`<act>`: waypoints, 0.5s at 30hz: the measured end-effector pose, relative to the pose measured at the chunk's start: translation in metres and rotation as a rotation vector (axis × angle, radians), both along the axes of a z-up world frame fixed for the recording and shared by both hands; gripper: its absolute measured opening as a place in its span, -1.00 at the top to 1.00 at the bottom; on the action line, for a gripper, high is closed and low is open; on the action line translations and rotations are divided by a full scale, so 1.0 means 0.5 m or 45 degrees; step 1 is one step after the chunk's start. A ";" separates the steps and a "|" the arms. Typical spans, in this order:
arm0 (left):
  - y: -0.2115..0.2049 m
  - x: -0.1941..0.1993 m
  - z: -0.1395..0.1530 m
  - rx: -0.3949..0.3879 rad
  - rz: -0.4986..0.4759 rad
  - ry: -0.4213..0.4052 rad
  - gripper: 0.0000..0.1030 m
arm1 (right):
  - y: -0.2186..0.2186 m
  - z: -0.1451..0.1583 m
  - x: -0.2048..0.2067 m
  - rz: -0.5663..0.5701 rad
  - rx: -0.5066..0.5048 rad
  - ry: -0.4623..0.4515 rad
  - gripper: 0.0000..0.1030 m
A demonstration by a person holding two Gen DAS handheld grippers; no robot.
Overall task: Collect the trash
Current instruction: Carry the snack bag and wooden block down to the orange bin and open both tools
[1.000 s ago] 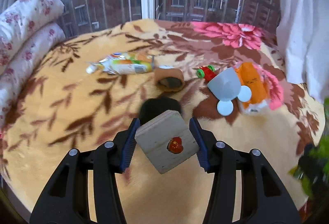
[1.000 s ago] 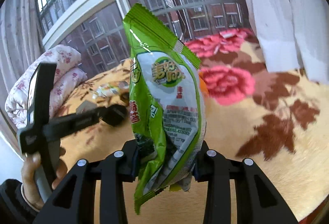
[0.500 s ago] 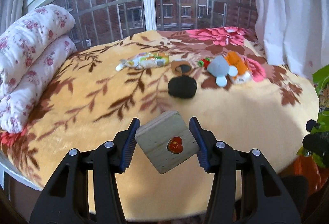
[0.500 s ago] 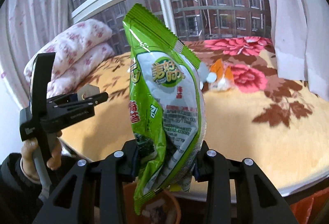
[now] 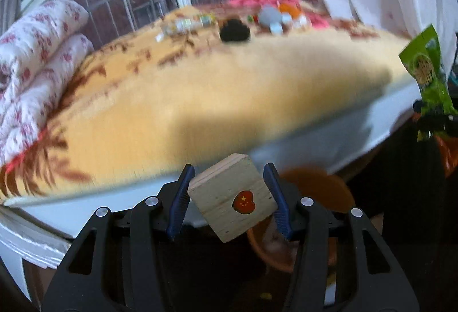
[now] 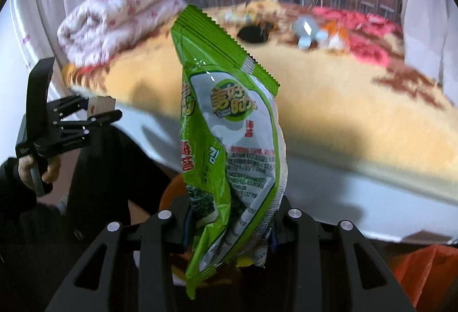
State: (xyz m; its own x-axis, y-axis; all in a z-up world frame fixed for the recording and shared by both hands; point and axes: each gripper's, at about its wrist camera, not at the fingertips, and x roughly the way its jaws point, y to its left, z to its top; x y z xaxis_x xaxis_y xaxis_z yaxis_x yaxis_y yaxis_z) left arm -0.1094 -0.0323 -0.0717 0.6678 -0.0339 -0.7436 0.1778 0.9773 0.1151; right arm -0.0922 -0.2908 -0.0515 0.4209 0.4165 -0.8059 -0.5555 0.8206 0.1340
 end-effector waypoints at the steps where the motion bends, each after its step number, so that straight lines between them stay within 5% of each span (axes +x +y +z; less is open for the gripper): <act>1: 0.001 -0.004 -0.022 0.002 -0.010 0.042 0.04 | 0.004 -0.019 -0.007 0.014 -0.030 0.026 0.26; 6: -0.026 -0.008 -0.119 0.045 -0.095 0.216 0.04 | 0.051 -0.118 -0.020 0.121 -0.202 0.136 0.26; 15: -0.081 0.067 -0.280 0.115 -0.216 0.514 0.04 | 0.117 -0.283 0.036 0.223 -0.269 0.381 0.25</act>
State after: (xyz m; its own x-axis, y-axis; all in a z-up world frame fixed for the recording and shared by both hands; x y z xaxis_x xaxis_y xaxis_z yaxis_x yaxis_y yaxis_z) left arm -0.0761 -0.0728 -0.2115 0.3142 -0.0412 -0.9485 0.3829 0.9197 0.0869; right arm -0.0741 -0.2323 -0.1928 0.0919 0.2734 -0.9575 -0.6514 0.7438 0.1498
